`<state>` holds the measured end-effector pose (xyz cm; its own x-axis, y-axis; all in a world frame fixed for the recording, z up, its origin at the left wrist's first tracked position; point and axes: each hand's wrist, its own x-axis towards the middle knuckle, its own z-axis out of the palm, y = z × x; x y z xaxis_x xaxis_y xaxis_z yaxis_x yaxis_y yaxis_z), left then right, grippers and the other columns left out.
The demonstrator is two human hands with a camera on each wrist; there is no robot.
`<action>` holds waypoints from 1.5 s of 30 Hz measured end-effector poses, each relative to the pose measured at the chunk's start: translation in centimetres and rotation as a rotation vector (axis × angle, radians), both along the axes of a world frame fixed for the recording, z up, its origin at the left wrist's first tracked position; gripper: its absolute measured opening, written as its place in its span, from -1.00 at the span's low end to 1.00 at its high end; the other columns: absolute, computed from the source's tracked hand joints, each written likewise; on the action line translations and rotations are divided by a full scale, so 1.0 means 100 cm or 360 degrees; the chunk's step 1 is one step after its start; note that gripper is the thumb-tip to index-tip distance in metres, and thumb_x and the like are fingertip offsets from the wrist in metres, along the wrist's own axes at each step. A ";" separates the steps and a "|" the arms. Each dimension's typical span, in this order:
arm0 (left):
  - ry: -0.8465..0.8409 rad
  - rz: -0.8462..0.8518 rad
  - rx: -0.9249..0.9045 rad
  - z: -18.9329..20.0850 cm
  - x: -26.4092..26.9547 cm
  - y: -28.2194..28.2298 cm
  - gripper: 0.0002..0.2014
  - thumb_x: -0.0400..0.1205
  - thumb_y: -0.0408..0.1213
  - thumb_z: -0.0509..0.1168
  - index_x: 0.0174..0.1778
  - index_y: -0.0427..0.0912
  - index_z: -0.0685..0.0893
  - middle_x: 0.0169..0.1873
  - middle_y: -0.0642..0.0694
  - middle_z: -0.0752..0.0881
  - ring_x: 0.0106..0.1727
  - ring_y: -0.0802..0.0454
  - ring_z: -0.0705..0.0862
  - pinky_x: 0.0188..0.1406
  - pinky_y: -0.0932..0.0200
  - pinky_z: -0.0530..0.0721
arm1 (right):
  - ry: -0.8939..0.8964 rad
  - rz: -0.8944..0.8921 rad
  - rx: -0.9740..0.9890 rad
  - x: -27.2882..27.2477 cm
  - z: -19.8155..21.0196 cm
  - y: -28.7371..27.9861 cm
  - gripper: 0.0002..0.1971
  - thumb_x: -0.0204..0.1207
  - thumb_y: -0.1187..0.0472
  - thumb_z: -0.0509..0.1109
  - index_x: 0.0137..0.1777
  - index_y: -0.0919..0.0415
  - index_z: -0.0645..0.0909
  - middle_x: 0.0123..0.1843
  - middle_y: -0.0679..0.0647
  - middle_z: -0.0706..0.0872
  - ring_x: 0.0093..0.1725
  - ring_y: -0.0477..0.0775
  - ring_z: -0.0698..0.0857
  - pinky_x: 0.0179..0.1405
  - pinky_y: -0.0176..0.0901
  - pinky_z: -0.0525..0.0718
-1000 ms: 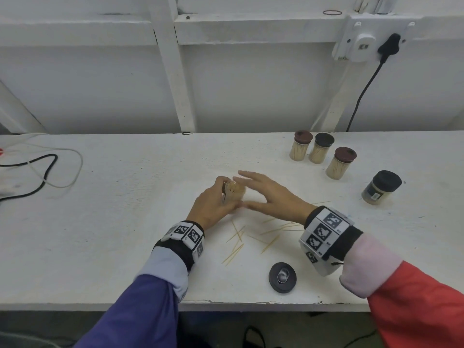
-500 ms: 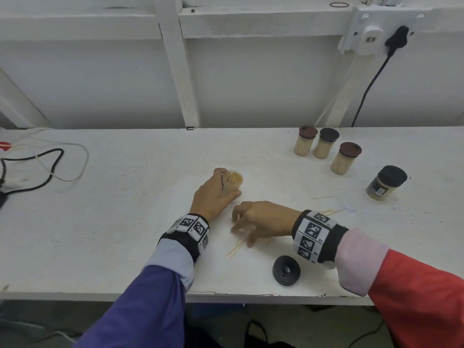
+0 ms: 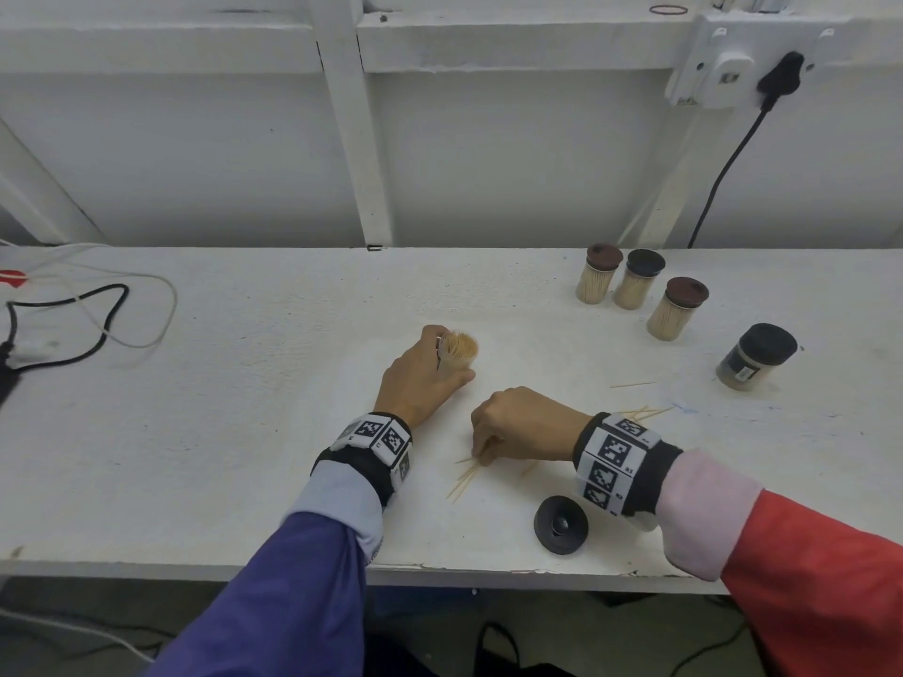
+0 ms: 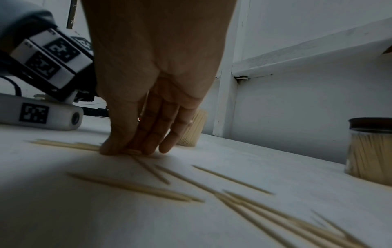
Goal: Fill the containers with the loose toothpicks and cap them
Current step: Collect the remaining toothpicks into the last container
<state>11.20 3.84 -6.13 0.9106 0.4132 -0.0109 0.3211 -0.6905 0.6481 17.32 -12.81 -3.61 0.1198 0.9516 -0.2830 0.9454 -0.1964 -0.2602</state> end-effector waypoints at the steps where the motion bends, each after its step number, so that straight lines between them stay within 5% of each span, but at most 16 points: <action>1: -0.0002 -0.0001 -0.0002 0.000 0.000 0.000 -0.40 0.54 0.07 0.43 0.40 -0.04 0.36 0.20 -0.02 0.68 0.14 -0.10 0.67 0.13 -0.03 0.62 | -0.0035 0.0011 -0.0006 0.000 0.000 -0.001 -0.83 0.55 0.16 0.44 0.08 0.06 0.80 0.05 -0.06 0.79 0.05 0.05 0.71 -0.13 -0.22 0.47; 15: -0.0014 -0.0037 -0.0009 0.001 -0.001 0.000 -0.41 0.55 0.06 0.43 0.40 -0.06 0.36 0.19 -0.01 0.68 0.13 -0.09 0.67 0.10 0.00 0.59 | -0.0198 0.0094 -0.0171 -0.006 -0.001 -0.002 -0.88 0.55 0.13 0.30 -0.02 0.17 0.54 0.01 0.03 0.60 -0.10 0.09 0.56 -0.23 -0.14 0.34; 23: -0.0045 -0.0055 -0.0018 0.000 0.000 0.000 -0.40 0.53 0.07 0.45 0.39 -0.02 0.37 0.13 0.04 0.67 0.07 -0.07 0.67 0.06 0.02 0.60 | 0.0147 -0.0316 0.0176 0.033 0.041 -0.011 -0.98 0.58 0.15 0.35 -0.08 0.01 0.58 -0.15 -0.18 0.71 -0.14 -0.12 0.71 -0.14 -0.17 0.59; 27: -0.0009 -0.0117 -0.0046 0.001 0.000 -0.001 -0.39 0.51 0.07 0.47 0.39 0.03 0.37 0.07 0.12 0.61 0.01 -0.02 0.65 0.04 0.03 0.60 | -0.0192 -0.0607 0.0400 0.058 0.053 -0.005 -0.95 0.62 0.11 0.30 -0.07 0.01 0.57 -0.20 -0.18 0.66 -0.18 -0.01 0.66 -0.37 -0.22 0.38; 34: 0.0003 -0.0249 -0.0182 -0.001 0.002 -0.004 -0.41 0.48 0.05 0.51 0.34 0.03 0.41 0.12 0.09 0.68 0.01 -0.01 0.71 0.09 -0.08 0.67 | -0.0498 -0.0352 0.0293 0.040 0.055 0.025 -0.83 0.64 0.14 0.28 0.07 0.07 0.70 0.01 -0.03 0.67 0.01 0.04 0.64 -0.20 -0.12 0.45; 41: 0.0008 -0.0255 -0.0275 -0.002 0.002 -0.003 -0.39 0.50 0.00 0.52 0.39 -0.02 0.40 0.16 0.05 0.67 0.02 0.03 0.72 0.09 0.02 0.67 | 0.0184 -0.0559 0.0663 0.048 0.049 0.036 -0.85 0.43 0.43 0.45 -0.08 0.23 0.78 -0.13 0.06 0.78 -0.14 0.00 0.67 -0.04 -0.03 0.69; 45: -0.0018 -0.0247 -0.0312 -0.003 0.001 -0.003 -0.39 0.50 -0.06 0.53 0.38 -0.02 0.40 0.17 0.01 0.67 -0.02 0.04 0.72 0.07 0.08 0.66 | 0.0445 -0.0668 0.0871 0.054 0.047 0.028 -0.81 0.43 0.51 0.45 -0.09 0.24 0.80 -0.23 0.03 0.81 -0.29 -0.20 0.72 -0.20 -0.23 0.73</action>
<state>11.34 3.56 -6.39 0.9635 0.2592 -0.0667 0.2130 -0.5919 0.7774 22.69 -9.99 1.10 0.4973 0.8554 0.1451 0.7034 -0.2997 -0.6445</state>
